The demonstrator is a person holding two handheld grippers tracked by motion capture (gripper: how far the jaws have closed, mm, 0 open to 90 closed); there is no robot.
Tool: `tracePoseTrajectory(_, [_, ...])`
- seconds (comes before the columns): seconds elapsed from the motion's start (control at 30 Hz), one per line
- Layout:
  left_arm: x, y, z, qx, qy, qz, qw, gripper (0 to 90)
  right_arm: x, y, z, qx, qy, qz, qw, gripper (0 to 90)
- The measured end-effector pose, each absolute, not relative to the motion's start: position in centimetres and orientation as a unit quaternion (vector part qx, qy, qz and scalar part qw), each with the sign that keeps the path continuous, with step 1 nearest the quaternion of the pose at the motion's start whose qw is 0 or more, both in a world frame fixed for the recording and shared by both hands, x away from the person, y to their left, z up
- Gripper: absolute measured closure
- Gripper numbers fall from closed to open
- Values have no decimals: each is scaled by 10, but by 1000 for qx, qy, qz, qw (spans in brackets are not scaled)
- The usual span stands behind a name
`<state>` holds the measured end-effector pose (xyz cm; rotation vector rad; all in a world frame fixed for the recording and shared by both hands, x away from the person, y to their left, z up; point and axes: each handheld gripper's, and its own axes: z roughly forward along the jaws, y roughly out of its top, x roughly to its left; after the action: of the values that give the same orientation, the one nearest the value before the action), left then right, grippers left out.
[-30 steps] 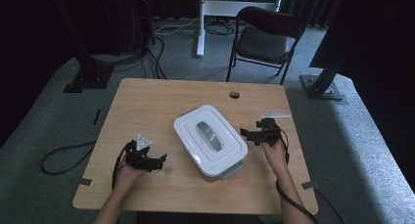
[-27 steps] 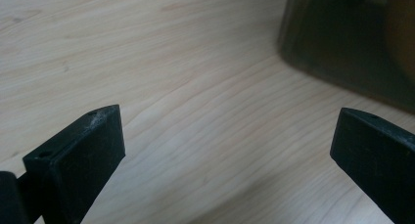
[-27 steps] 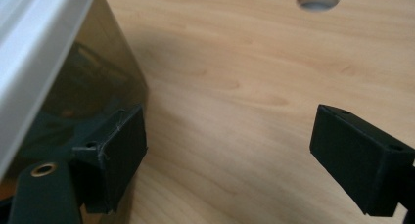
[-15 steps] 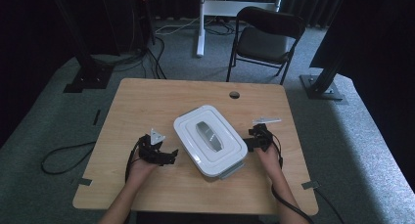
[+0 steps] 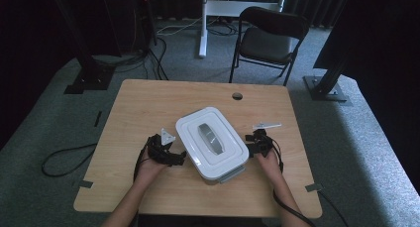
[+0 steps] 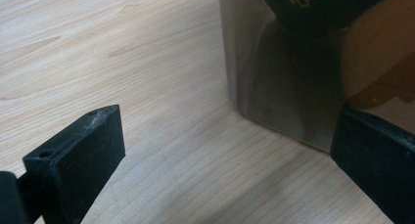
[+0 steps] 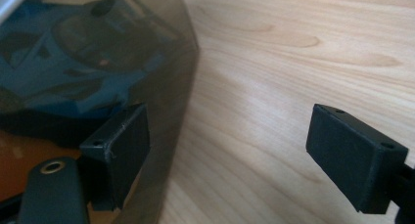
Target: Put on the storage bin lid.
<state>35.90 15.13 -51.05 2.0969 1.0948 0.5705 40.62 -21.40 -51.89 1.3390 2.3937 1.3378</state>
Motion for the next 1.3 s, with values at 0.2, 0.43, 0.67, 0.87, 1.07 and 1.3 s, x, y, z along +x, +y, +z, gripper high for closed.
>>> tracePoseTrajectory(0.2, [362,152,-509,809,422,219,346,2,398,-210,-517,424,788,441,69,186])
tracePoseTrajectory(0.43, [364,150,-506,810,415,231,344,2,387,-207,-518,408,795,444,62,188])
tracePoseTrajectory(0.67, [368,144,-504,818,402,232,340,2,378,-211,-516,407,795,443,72,190])
tracePoseTrajectory(0.87, [373,139,-504,819,400,228,342,2,370,-216,-513,407,792,449,74,190])
tracePoseTrajectory(1.07, [378,135,-504,820,398,227,343,2,365,-219,-513,405,792,451,70,190])
tracePoseTrajectory(1.3, [380,134,-504,821,397,230,341,2,360,-220,-513,404,792,453,67,190])
